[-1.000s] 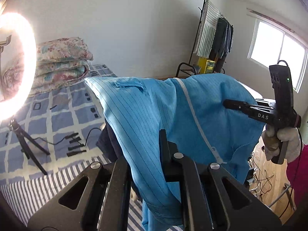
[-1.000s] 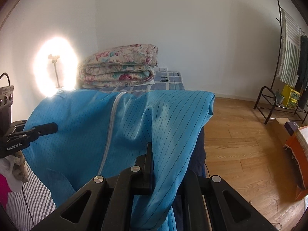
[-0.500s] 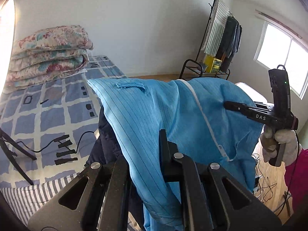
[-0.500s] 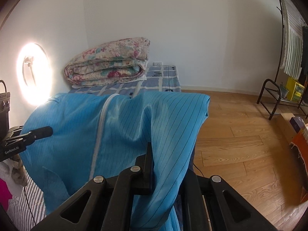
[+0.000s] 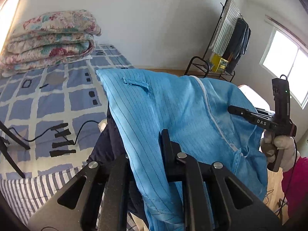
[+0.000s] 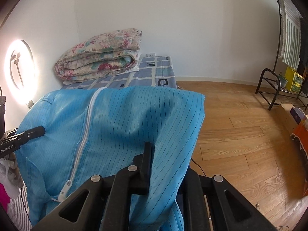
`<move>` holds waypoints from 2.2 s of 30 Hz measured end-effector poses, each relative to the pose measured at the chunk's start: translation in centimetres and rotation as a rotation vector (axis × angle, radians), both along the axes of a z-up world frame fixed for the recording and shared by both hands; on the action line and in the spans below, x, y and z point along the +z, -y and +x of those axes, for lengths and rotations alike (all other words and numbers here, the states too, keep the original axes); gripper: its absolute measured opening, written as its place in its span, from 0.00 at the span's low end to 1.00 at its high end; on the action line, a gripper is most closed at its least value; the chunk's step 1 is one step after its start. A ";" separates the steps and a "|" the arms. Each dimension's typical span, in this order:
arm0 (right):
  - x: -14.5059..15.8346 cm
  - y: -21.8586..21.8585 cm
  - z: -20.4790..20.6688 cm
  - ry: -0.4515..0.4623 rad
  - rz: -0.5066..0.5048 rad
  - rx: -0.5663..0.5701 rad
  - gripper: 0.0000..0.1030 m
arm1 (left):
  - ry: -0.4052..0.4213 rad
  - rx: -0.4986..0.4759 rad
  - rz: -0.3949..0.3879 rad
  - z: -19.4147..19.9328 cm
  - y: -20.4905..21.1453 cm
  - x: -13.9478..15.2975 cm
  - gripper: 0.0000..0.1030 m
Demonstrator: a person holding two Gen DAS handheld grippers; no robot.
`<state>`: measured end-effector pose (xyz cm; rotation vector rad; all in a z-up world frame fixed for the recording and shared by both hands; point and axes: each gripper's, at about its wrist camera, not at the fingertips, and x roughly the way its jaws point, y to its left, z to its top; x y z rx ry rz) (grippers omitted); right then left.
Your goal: Fold large clothes
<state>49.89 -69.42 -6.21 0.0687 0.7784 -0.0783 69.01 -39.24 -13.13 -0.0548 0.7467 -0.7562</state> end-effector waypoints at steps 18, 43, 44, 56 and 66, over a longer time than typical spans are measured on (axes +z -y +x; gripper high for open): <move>-0.1 1.7 -2.3 -0.010 -0.057 -0.181 0.76 | 0.009 0.079 0.077 -1.1 -1.7 0.3 0.68; 8.0 -4.8 -14.0 0.131 -0.063 -0.228 0.88 | 0.147 0.073 0.053 -15.0 -9.2 9.3 0.71; 8.5 -5.2 -14.5 0.140 -0.056 -0.224 0.88 | 0.151 0.074 0.051 -15.8 -9.7 9.8 0.71; 13.7 -14.0 -24.4 0.133 -0.075 -0.171 0.90 | 0.181 0.089 0.028 -29.3 -16.8 13.7 0.77; 13.9 -21.7 -33.9 0.160 -0.081 -0.120 0.96 | 0.236 0.143 0.061 -40.4 -22.2 14.5 0.88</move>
